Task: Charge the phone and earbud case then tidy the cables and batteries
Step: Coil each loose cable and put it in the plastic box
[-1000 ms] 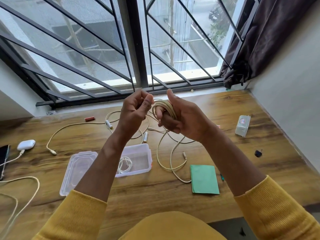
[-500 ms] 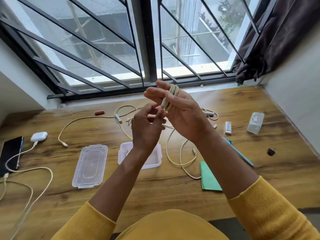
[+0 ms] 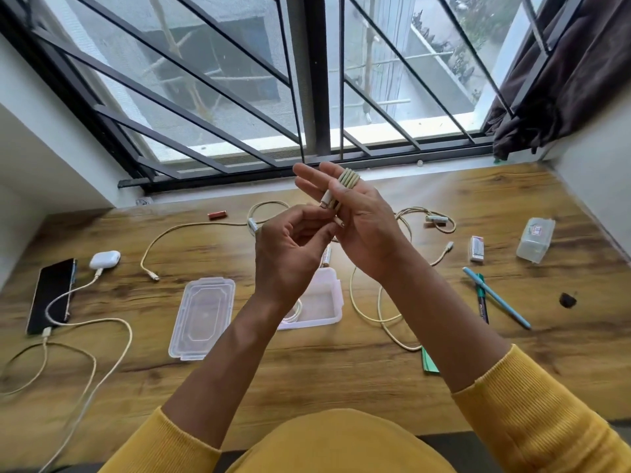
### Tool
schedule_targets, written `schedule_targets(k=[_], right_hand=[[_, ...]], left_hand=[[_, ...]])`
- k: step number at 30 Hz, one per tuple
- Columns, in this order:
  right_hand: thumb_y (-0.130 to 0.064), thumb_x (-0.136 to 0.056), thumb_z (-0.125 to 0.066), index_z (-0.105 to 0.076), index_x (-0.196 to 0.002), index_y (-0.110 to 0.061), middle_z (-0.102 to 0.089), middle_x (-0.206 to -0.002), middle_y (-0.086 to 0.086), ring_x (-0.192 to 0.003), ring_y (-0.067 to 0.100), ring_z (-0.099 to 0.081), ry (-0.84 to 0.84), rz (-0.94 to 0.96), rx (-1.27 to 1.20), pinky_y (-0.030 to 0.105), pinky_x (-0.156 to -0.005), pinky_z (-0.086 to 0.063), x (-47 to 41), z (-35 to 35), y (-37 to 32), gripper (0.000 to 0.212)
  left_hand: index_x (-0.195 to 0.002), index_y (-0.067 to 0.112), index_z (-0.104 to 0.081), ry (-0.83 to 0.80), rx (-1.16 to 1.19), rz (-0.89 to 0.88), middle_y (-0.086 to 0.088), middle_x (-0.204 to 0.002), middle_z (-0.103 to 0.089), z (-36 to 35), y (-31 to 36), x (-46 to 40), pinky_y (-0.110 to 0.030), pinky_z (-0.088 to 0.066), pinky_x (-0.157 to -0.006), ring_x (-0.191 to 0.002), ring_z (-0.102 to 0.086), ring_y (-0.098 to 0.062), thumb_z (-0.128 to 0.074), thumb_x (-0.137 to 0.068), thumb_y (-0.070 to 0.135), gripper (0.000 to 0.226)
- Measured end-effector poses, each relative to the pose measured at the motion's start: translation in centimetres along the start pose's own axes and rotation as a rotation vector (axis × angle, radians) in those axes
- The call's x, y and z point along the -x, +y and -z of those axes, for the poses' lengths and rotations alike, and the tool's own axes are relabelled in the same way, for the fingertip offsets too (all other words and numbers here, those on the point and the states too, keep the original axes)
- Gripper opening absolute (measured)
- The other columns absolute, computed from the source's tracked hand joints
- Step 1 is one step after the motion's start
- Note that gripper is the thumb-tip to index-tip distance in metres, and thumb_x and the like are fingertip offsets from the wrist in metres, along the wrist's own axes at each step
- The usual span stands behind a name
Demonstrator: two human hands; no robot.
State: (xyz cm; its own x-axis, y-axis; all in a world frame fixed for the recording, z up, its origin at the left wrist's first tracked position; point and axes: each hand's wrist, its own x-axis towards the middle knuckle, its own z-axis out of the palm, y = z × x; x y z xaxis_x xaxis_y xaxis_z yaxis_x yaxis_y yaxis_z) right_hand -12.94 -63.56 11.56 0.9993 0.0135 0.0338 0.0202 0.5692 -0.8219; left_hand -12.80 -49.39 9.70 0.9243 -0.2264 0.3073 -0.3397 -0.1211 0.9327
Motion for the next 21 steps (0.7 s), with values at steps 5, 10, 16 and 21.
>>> schedule_targets(k=[5,10,16,21], right_hand=[[-0.008,-0.111,-0.039,-0.032,-0.154,0.001,-0.066,-0.142,0.014,-0.133,0.030,-0.062,0.000,-0.034,-0.033,0.052,-0.115,-0.043,-0.5,-1.8,1.0,0.044],[-0.008,-0.112,-0.037,-0.031,-0.152,0.004,-0.065,-0.143,0.016,-0.123,0.029,-0.065,0.049,-0.044,-0.078,0.051,-0.100,-0.053,-0.9,-3.0,1.9,0.043],[-0.036,-0.113,-0.038,-0.042,-0.146,0.001,-0.067,-0.140,0.018,-0.128,0.032,-0.065,0.096,-0.093,-0.113,0.038,-0.095,-0.057,-1.1,-3.4,2.2,0.050],[-0.062,-0.102,-0.040,-0.041,-0.143,-0.006,-0.058,-0.146,0.021,-0.123,0.030,-0.060,0.061,-0.138,-0.194,0.044,-0.107,-0.049,-1.4,-3.4,2.7,0.069]], left_hand=[[-0.104,0.014,-0.061,0.176,-0.135,-0.048,0.002,-0.086,-0.074,0.9,0.3,-0.7,-0.046,-0.064,-0.066,-0.074,-0.076,-0.016,-0.091,-0.083,0.026,0.038],[-0.133,0.020,-0.067,0.147,-0.496,-0.338,0.002,-0.115,-0.068,2.1,-0.5,-1.2,-0.042,-0.060,-0.078,-0.097,-0.070,-0.019,-0.081,-0.093,0.032,0.045],[-0.131,0.010,-0.072,0.056,-0.587,-0.400,-0.005,-0.110,-0.076,3.1,-1.4,-2.1,-0.041,-0.058,-0.083,-0.092,-0.072,-0.017,-0.079,-0.093,0.032,0.045],[-0.117,0.018,-0.078,0.135,-0.515,-0.271,0.003,-0.100,-0.080,2.7,-1.5,-2.6,-0.043,-0.060,-0.083,-0.087,-0.074,-0.017,-0.074,-0.093,0.029,0.027]])
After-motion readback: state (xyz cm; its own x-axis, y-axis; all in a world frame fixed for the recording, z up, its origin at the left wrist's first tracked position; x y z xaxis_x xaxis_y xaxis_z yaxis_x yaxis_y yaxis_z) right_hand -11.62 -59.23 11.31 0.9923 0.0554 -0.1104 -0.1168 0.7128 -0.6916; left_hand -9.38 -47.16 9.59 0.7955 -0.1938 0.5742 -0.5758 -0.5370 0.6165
